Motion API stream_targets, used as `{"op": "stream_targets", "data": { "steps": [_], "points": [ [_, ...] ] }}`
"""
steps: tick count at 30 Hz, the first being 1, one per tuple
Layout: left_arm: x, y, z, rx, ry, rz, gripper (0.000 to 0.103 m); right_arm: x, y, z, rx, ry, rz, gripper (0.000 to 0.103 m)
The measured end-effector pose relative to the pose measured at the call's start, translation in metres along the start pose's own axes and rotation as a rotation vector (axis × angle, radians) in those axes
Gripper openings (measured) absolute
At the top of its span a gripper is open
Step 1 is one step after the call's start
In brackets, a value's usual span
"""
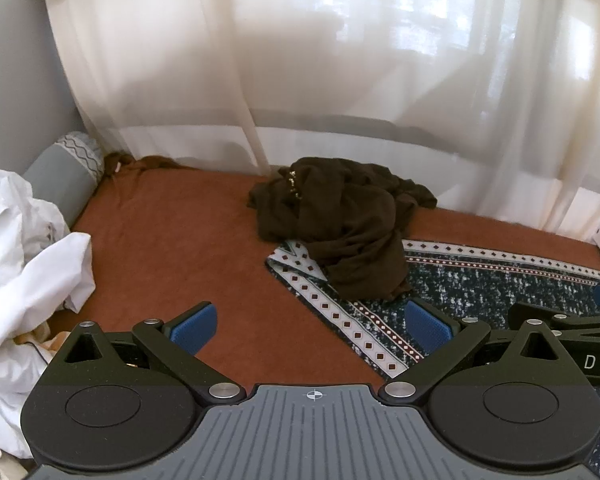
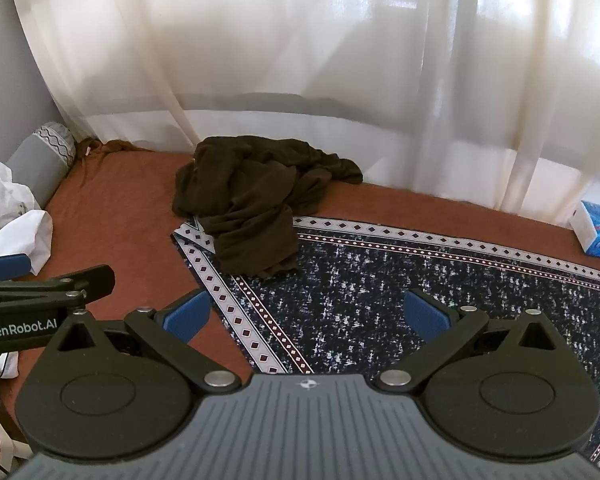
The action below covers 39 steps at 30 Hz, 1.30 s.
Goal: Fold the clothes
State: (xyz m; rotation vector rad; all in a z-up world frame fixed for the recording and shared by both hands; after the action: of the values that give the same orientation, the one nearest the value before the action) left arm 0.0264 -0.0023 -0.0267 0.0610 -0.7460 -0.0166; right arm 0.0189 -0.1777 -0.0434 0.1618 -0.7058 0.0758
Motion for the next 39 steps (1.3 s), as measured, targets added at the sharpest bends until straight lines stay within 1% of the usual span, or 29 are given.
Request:
{"op": "stream_targets", "data": {
  "steps": [39],
  "points": [
    [-0.0006,-0.0020,-0.0044,0.000,0.015,-0.004,0.103,-0.0040,-0.0007,-0.0007,0.018,0.011,-0.025,0.103]
  ]
}}
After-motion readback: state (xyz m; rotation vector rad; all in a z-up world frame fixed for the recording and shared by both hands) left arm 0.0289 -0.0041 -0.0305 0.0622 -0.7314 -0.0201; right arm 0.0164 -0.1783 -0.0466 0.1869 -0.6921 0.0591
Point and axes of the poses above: each gripper's, at about its wrist camera, not at the fingertips, and z roughly against the way its jaws point, y to its left, x to its top, the point moved 4 cm from there along -z, roughly the way its jaws point, and after that the axes turned 3 degrees about x, right-handed, at the moved point
